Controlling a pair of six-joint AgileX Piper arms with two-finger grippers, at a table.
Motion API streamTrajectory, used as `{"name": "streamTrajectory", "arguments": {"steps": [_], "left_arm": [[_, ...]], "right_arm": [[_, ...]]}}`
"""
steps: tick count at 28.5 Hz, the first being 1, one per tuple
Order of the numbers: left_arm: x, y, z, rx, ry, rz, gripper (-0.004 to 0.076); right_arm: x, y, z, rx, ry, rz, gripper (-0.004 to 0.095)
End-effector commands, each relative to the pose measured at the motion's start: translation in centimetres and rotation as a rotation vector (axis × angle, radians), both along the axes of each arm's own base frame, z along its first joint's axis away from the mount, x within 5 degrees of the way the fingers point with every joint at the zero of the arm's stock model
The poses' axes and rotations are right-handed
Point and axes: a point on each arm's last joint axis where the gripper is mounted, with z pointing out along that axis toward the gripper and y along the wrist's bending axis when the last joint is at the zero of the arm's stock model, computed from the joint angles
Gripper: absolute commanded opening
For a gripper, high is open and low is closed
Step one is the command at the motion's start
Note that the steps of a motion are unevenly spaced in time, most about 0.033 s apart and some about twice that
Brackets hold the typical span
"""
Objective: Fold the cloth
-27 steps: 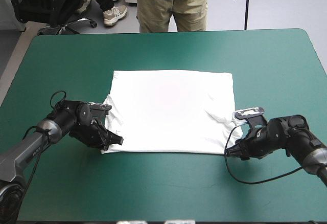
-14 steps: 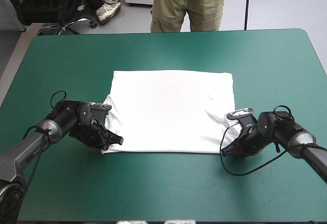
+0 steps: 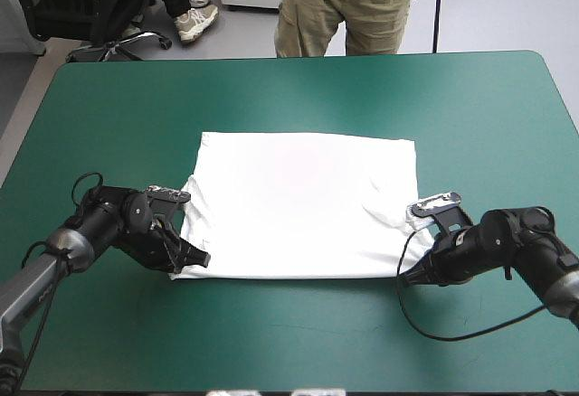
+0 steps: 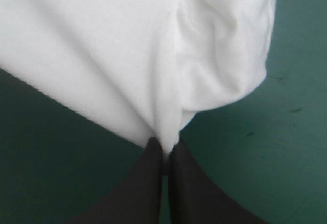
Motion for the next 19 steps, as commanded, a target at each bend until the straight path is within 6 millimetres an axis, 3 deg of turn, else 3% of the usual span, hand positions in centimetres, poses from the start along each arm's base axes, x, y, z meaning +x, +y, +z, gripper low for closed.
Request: {"name": "streamTrajectory", "arguments": {"steps": [1,5,9,14,19], "left_arm": [[-1.5,0.3,2.6,-0.012,-0.044,-0.013,-0.0017],[-2.8,0.6,5.0,-0.034,-0.129,-0.015,-0.0017],[-2.1,0.5,7.0,-0.056,-0.215,-0.013,-0.0017],[0.2,-0.1,9.3,-0.087,-0.347,0.003,-0.0017],[3.8,-0.9,10.0,-0.099,-0.401,0.028,-0.0017]], "right_arm": [[-1.6,-0.4,2.4,0.03,-0.062,-0.007,-0.0017],[-3.5,-0.8,4.2,0.063,-0.119,-0.036,-0.0017],[-3.5,-0.8,5.5,0.074,-0.143,-0.039,-0.0017],[-1.7,-0.8,7.3,0.04,-0.22,-0.044,-0.0017],[1.7,-0.2,8.2,0.013,-0.274,-0.044,-0.0018]]}}
